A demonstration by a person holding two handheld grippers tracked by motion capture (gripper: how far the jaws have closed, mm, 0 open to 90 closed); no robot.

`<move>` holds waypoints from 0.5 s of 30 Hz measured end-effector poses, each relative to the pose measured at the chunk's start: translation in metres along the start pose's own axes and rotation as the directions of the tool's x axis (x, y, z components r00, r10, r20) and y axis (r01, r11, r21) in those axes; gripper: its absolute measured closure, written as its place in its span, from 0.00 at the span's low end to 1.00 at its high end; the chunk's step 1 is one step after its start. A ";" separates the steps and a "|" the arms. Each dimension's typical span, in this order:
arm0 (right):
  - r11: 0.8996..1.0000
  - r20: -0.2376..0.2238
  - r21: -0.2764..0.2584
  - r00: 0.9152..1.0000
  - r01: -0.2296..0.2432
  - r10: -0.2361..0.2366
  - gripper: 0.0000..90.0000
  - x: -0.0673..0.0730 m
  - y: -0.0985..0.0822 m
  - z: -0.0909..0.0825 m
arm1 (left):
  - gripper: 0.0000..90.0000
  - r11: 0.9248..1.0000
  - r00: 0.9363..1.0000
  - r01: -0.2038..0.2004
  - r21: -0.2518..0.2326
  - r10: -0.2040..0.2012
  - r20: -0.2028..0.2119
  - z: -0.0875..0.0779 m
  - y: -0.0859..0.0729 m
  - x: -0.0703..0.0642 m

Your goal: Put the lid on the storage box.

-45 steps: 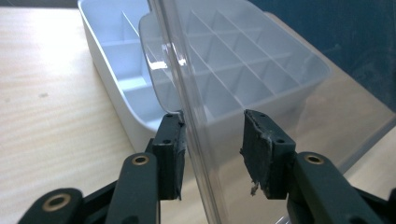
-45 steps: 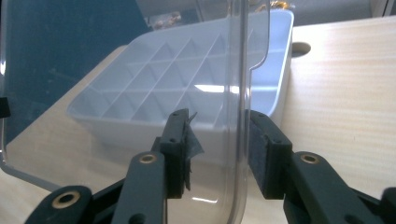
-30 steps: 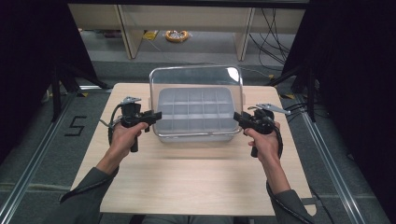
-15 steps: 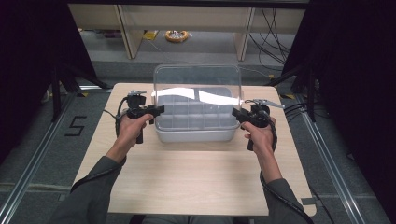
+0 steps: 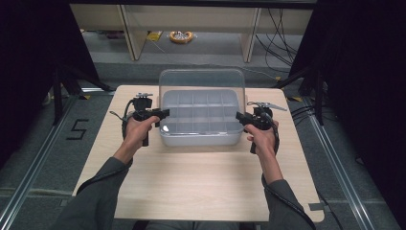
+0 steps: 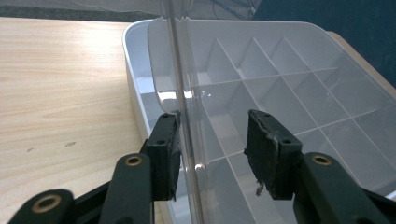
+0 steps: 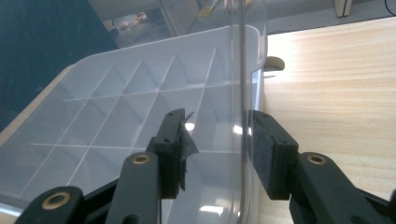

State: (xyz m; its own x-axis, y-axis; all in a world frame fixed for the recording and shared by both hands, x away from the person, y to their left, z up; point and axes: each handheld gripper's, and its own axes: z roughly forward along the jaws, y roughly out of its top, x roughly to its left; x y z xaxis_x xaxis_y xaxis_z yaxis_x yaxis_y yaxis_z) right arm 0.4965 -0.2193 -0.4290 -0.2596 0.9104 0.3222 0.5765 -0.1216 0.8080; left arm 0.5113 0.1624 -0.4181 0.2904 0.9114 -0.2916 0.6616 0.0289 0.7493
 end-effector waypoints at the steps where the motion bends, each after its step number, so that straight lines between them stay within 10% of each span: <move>1: 1.000 0.010 0.005 1.000 0.003 -0.003 0.65 0.000 -0.001 0.001 | 0.61 0.999 0.999 -0.031 -0.013 0.032 0.018 0.002 0.001 0.002; 15: 0.998 0.021 0.019 0.998 -0.058 0.058 0.64 0.001 -0.005 0.010 | 0.60 1.000 1.000 -0.003 0.004 0.003 0.011 0.012 -0.002 0.009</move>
State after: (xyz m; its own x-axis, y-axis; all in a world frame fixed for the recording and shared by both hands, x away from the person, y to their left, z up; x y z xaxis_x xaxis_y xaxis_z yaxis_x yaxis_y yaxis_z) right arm 0.5008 -0.2137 -0.4374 -0.2096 0.9099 0.3579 0.6055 -0.1666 0.7782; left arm 0.5209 0.1656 -0.4288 0.2998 0.9069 -0.2962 0.6636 0.0248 0.7476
